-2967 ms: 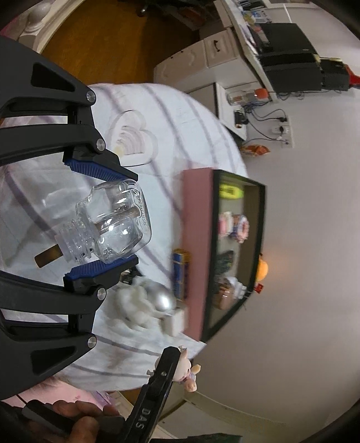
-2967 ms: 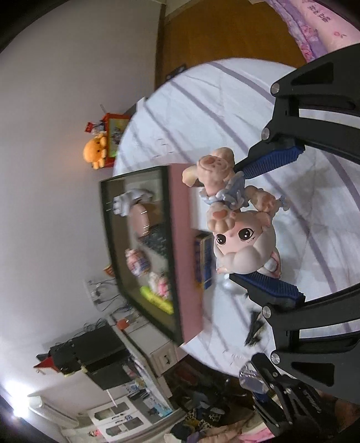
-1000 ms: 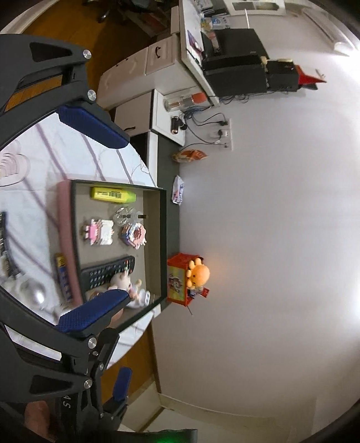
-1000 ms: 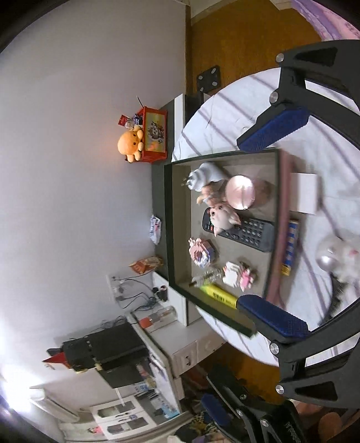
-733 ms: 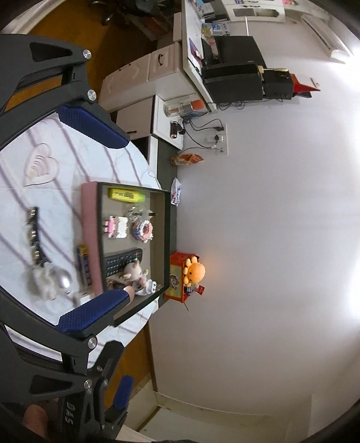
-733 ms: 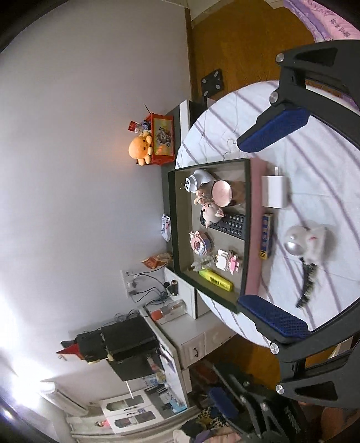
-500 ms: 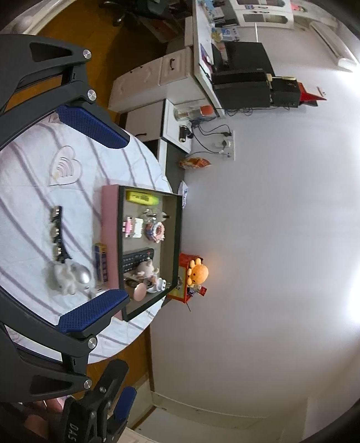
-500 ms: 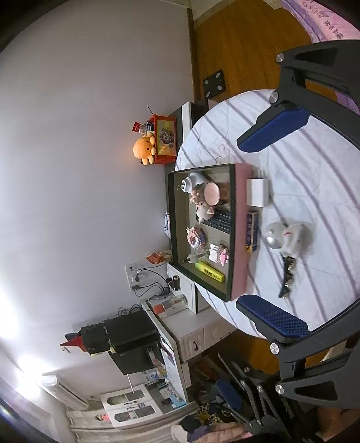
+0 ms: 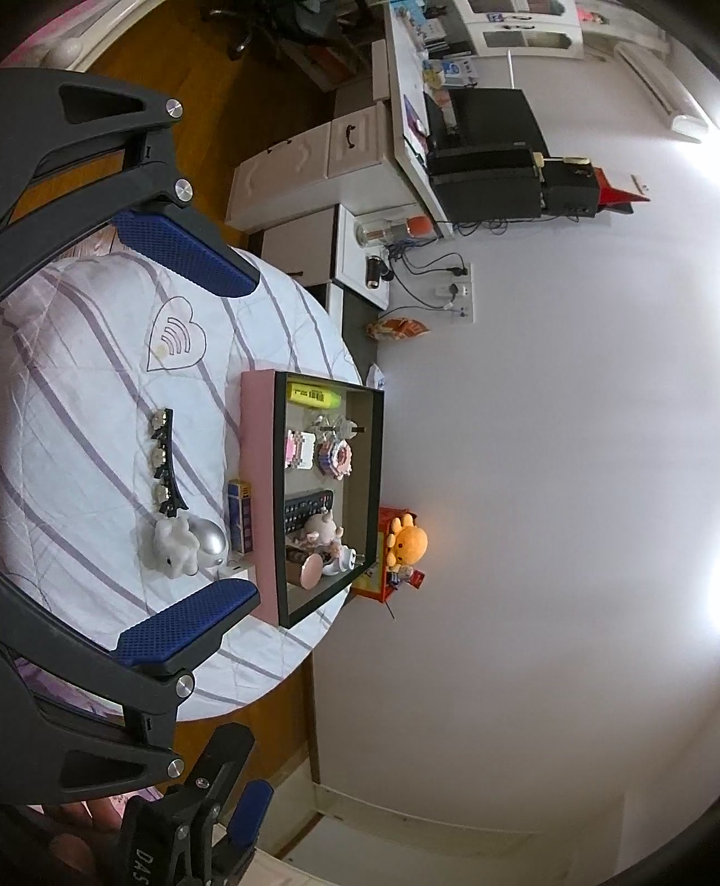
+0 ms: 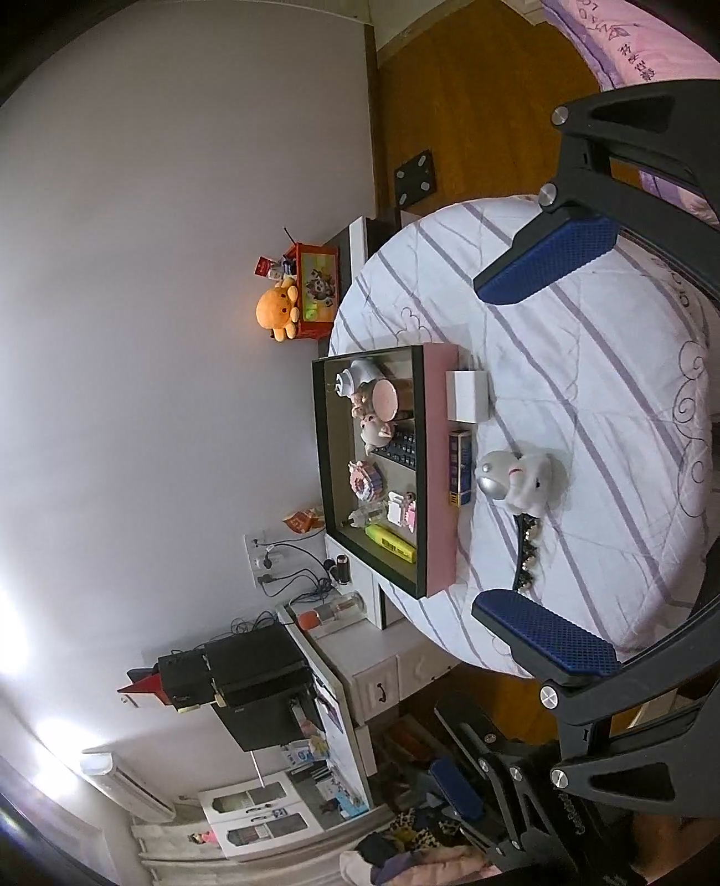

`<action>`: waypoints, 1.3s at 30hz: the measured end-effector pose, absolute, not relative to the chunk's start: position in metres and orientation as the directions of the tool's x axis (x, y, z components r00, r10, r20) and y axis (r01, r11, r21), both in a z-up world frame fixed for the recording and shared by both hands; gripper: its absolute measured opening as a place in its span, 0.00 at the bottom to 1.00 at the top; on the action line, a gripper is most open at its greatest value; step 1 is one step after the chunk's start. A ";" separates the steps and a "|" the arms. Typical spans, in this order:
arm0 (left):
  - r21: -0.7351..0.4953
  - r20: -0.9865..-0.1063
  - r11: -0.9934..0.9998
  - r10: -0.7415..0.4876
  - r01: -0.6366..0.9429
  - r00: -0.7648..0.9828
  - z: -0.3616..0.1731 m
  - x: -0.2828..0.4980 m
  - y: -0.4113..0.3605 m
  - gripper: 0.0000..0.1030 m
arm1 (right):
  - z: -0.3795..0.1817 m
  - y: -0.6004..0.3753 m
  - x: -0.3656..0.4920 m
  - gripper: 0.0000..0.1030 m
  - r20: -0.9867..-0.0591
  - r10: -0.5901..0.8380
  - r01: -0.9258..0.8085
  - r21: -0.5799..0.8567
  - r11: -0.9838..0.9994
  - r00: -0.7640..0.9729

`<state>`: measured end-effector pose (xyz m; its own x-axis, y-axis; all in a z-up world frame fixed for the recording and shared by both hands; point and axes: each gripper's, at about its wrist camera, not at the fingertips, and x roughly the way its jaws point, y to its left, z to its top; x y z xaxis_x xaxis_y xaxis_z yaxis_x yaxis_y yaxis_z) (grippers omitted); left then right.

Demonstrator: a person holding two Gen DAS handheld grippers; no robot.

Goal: Organize rigid objects
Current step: 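Withdraw both tools from the box back toward the hair clip and astronaut, then grasp the black hair clip with left tool while right tool grasps the white astronaut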

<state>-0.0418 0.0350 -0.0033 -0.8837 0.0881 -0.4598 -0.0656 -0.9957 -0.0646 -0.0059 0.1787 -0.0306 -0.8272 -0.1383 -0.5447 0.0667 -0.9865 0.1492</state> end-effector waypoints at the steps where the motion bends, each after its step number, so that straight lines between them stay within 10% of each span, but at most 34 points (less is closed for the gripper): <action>1: -0.065 -0.460 -0.996 0.088 -0.066 -0.883 -0.003 -0.041 0.035 1.00 | -0.031 0.179 -0.005 1.00 -0.546 -0.137 0.066 0.149 -0.987 -0.826; 39: 0.108 -0.664 -0.924 0.208 -0.367 -0.719 -0.132 -0.140 0.060 0.99 | -0.114 0.175 -0.083 1.00 -0.730 -0.126 0.024 0.149 -0.989 -0.672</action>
